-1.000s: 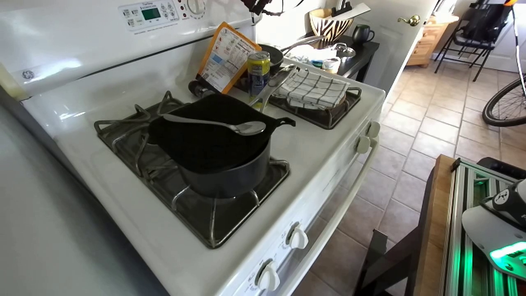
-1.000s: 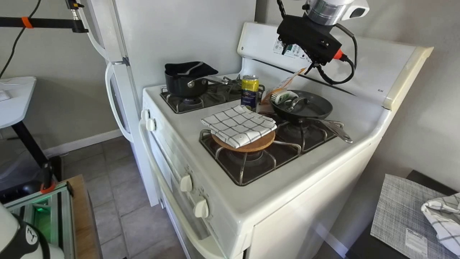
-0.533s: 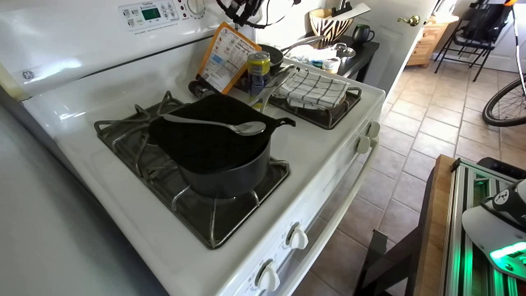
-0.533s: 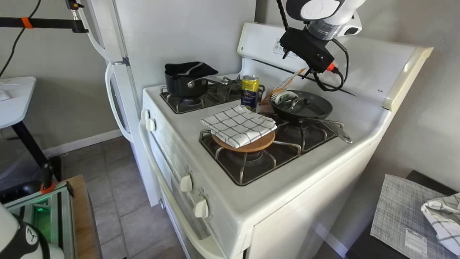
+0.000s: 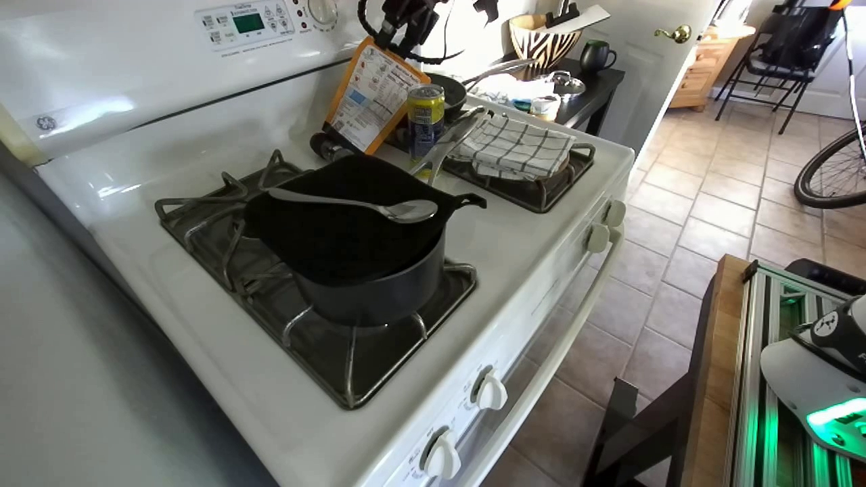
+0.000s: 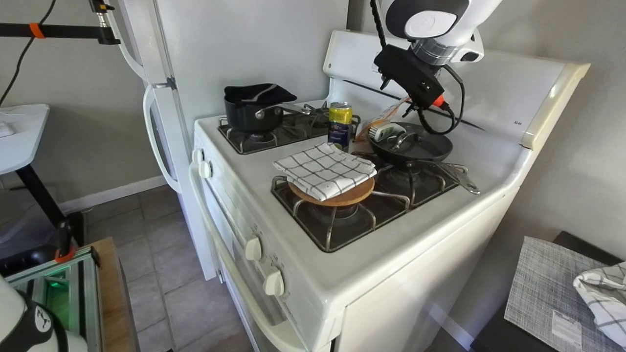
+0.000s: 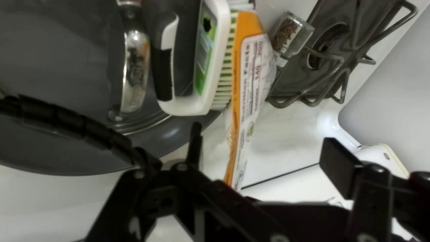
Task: Move the orange bag to the left
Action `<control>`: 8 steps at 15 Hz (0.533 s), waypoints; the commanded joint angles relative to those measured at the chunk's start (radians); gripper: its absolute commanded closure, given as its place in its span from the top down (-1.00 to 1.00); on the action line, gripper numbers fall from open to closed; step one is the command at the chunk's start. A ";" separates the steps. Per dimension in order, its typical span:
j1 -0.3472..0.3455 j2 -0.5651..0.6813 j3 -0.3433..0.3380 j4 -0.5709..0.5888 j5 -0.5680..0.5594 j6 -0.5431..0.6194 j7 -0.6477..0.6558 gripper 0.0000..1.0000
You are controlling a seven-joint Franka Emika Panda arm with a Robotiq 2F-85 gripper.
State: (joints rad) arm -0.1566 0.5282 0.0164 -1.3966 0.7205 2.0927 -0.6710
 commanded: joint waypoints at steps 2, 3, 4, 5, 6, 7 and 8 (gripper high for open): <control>-0.022 -0.003 0.033 -0.008 -0.011 -0.023 0.030 0.02; -0.021 -0.005 0.035 -0.007 -0.013 -0.025 0.032 -0.16; -0.023 -0.007 0.036 -0.006 -0.013 -0.027 0.033 -0.30; -0.026 -0.010 0.039 -0.004 -0.010 -0.029 0.032 -0.48; -0.027 -0.013 0.039 -0.002 -0.011 -0.032 0.032 -0.61; -0.027 -0.016 0.039 0.001 -0.016 -0.035 0.032 -0.75; -0.027 -0.018 0.039 0.003 -0.017 -0.037 0.032 -0.92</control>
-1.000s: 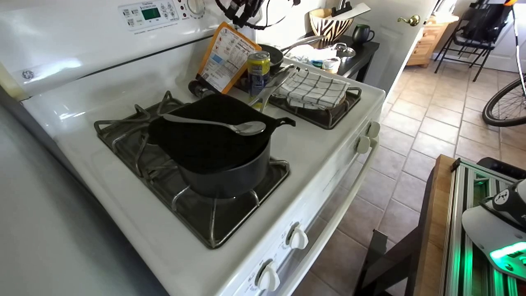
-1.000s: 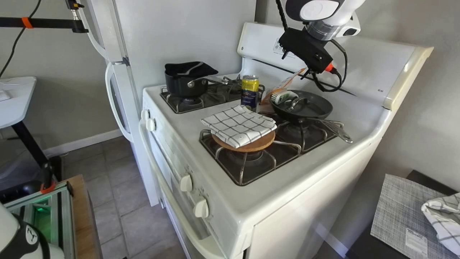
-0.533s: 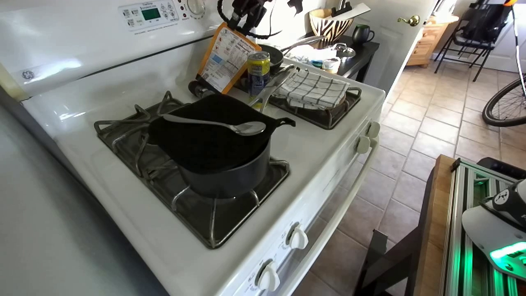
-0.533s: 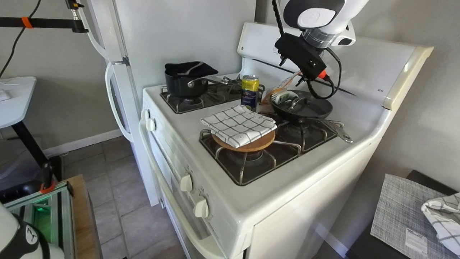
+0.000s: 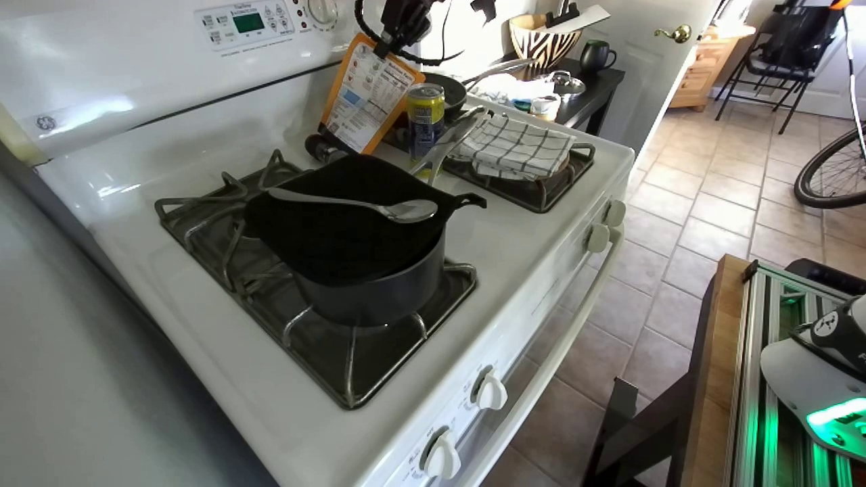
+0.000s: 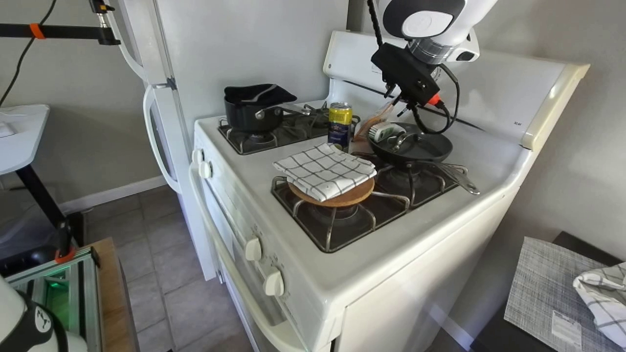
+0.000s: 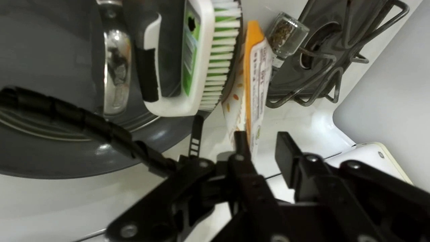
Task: Move the orange bag to the left
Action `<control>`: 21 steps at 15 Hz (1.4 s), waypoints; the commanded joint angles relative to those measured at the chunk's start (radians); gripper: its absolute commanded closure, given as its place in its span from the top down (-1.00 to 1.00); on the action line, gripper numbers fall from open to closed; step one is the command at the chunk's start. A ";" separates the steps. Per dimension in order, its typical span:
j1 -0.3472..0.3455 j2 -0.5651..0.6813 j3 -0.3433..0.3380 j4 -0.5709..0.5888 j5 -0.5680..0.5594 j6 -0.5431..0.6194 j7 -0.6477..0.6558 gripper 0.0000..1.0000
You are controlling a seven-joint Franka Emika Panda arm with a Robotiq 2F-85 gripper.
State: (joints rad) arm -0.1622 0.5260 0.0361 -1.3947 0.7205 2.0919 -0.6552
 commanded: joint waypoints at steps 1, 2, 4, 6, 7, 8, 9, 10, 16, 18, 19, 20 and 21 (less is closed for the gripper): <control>-0.023 -0.017 0.020 0.003 -0.015 -0.036 0.014 -1.00; -0.024 -0.019 0.022 0.004 -0.012 -0.037 0.014 -1.00; -0.030 -0.023 0.034 0.009 0.008 -0.036 0.001 -1.00; -0.032 -0.022 0.048 0.039 0.018 -0.033 -0.015 -1.00; -0.028 -0.027 0.054 0.062 0.012 -0.034 -0.025 -1.00; -0.022 -0.026 0.060 0.089 0.002 -0.036 -0.037 -1.00; -0.011 -0.028 0.066 0.122 -0.016 -0.041 -0.050 -1.00; -0.008 -0.026 0.073 0.157 -0.024 -0.055 -0.062 -1.00; 0.043 -0.025 0.130 0.320 -0.083 -0.334 -0.081 -1.00; 0.069 -0.016 0.142 0.379 -0.124 -0.449 -0.085 -1.00; 0.078 -0.005 0.150 0.409 -0.133 -0.480 -0.108 -0.99; 0.074 -0.013 0.151 0.418 -0.129 -0.505 -0.114 -1.00; 0.076 -0.035 0.142 0.356 -0.111 -0.444 -0.090 -0.98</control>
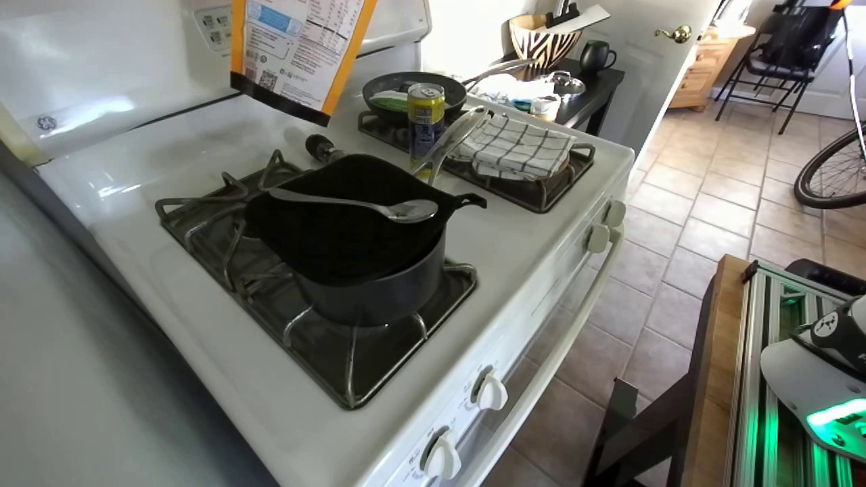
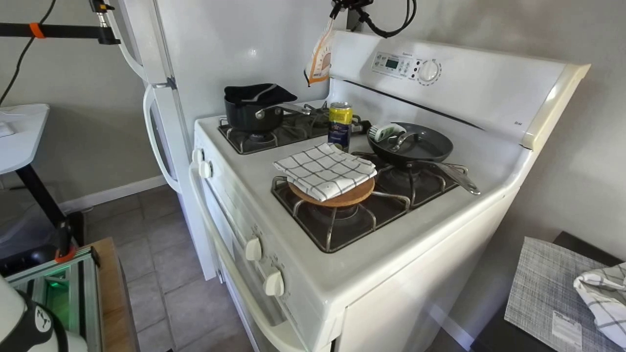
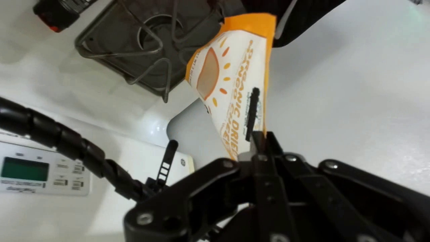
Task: Move the orange bag to the left
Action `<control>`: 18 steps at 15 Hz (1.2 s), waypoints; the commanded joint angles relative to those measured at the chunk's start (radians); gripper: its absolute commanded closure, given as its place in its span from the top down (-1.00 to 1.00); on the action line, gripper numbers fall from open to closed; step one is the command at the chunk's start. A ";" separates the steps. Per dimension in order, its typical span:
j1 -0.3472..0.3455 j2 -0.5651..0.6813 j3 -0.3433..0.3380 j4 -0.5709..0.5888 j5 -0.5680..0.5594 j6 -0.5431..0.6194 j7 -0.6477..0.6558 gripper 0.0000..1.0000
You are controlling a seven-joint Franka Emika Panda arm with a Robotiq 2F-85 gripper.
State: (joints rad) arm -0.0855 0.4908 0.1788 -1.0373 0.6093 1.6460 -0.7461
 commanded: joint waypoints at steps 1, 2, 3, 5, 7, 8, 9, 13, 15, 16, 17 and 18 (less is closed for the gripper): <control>0.005 0.000 0.002 0.014 -0.004 -0.016 -0.003 -0.98; 0.007 0.000 0.002 0.023 -0.005 -0.025 -0.005 -0.98; 0.006 0.001 0.002 0.027 -0.006 -0.027 -0.007 -0.98; 0.002 0.004 0.002 0.031 -0.006 -0.027 -0.013 -1.00; 0.048 0.052 0.002 0.105 -0.075 -0.091 0.023 -1.00; 0.072 0.067 0.001 0.135 -0.112 -0.128 0.045 -1.00; 0.090 0.081 -0.001 0.163 -0.145 -0.161 0.056 -1.00; 0.215 0.135 -0.037 0.277 -0.379 -0.128 0.080 -1.00; 0.268 0.176 -0.050 0.348 -0.479 -0.104 0.062 -1.00; 0.289 0.192 -0.059 0.385 -0.529 -0.106 0.051 -1.00; 0.299 0.219 -0.049 0.435 -0.584 -0.110 0.037 -1.00; 0.311 0.237 -0.047 0.461 -0.612 -0.114 0.020 -1.00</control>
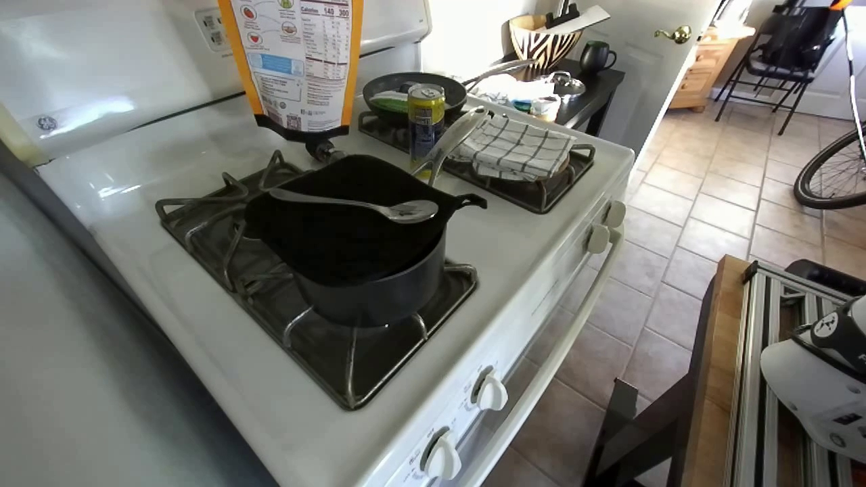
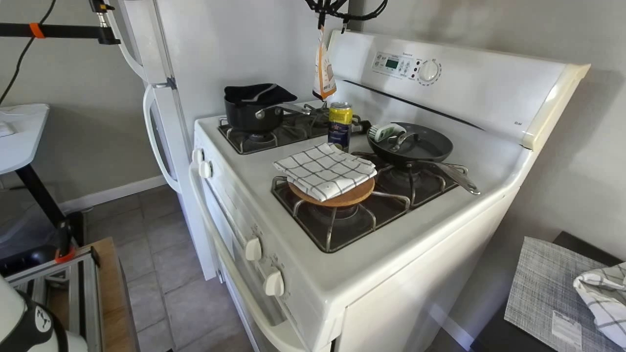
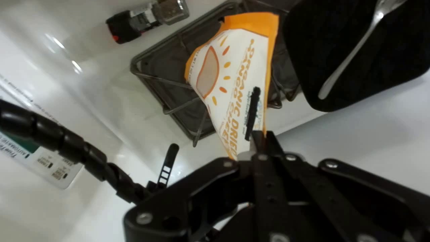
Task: Move the orange bag to the left
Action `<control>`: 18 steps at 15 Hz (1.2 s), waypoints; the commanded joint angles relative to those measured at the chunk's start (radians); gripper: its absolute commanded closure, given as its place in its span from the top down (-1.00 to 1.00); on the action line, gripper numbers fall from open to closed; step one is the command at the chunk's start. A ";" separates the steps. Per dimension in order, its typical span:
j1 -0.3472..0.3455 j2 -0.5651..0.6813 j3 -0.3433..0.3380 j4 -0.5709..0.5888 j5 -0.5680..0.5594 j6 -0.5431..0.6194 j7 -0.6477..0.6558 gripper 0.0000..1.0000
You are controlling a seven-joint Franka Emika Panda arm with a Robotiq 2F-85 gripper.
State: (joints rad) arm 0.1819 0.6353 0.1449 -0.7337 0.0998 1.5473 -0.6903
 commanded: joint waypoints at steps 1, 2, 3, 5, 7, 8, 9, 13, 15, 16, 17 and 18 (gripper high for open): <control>0.057 0.111 -0.013 0.182 -0.131 -0.023 -0.052 -1.00; 0.070 0.128 -0.015 0.203 -0.156 -0.029 -0.067 -1.00; 0.083 0.147 -0.016 0.226 -0.176 -0.026 -0.083 -1.00; 0.106 0.182 -0.024 0.269 -0.212 -0.011 -0.122 -1.00; 0.114 0.193 -0.015 0.252 -0.218 0.039 -0.152 -1.00; 0.116 0.199 -0.007 0.255 -0.209 0.048 -0.167 -1.00; 0.129 0.238 -0.013 0.316 -0.207 0.029 -0.182 -1.00; 0.142 0.278 -0.015 0.358 -0.194 0.025 -0.225 -1.00; 0.134 0.234 -0.012 0.258 -0.184 0.069 -0.242 -1.00; 0.136 0.239 -0.010 0.261 -0.181 0.058 -0.253 -1.00; 0.142 0.269 -0.010 0.310 -0.183 0.029 -0.261 -1.00; 0.144 0.272 -0.011 0.313 -0.184 0.027 -0.272 -1.00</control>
State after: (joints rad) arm 0.3158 0.8787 0.1380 -0.4587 -0.0911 1.5926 -0.9267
